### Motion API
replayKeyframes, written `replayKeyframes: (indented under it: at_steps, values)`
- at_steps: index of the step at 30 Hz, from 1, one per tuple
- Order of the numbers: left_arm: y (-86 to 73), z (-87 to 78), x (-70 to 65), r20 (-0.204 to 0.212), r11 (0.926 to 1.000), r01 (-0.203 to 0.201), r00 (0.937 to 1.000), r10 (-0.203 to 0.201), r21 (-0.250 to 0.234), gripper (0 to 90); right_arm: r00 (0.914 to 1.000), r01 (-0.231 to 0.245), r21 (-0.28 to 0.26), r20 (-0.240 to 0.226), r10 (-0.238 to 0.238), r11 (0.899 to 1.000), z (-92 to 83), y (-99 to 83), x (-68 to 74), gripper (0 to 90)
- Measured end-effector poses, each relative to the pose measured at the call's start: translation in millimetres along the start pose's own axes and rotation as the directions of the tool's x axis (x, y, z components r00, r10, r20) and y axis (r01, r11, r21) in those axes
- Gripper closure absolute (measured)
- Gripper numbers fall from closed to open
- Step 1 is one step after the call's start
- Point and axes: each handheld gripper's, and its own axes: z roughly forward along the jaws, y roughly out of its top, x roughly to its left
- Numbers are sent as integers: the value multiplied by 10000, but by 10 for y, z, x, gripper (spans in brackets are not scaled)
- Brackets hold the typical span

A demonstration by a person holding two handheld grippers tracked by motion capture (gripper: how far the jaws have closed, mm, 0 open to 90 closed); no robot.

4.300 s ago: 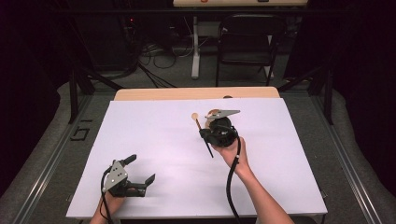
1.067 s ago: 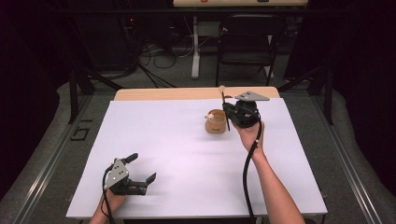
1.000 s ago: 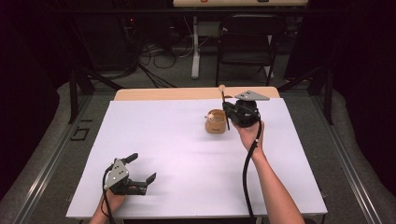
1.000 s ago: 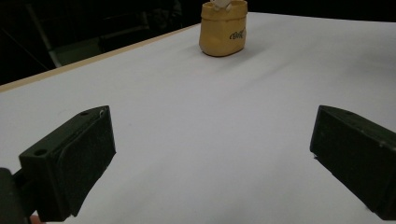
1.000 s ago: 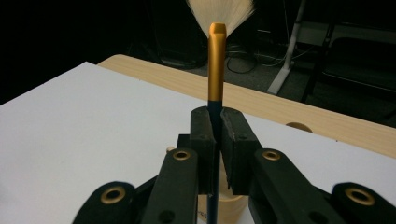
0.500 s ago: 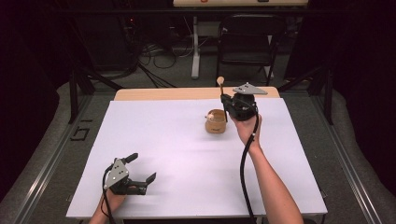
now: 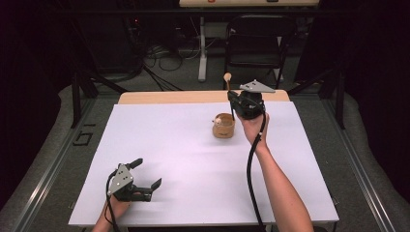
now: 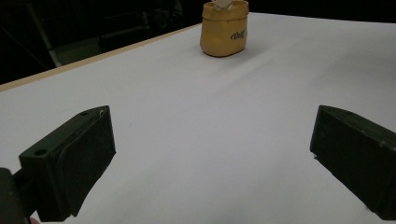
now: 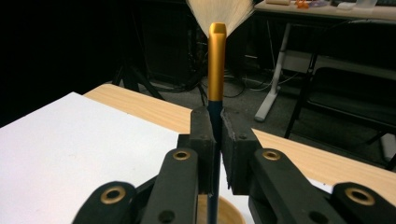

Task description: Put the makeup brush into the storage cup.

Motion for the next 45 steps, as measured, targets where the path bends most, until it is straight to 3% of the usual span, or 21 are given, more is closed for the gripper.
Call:
replayKeyframes:
  at_steps: [12,22,45]
  values:
    - [1,-5,-7,51,10000,-37,10000,37,-8,0,9990,224,-39,399,-222,9997,134,38,-31,839]
    - [-1,2,-9,86,10000,-11,10000,11,7,0,9973,676,-125,310,-672,9976,270,60,14,840]
    - [-2,0,-12,187,10000,-68,9998,67,54,0,9973,732,624,-89,-728,9954,538,-86,30,840]
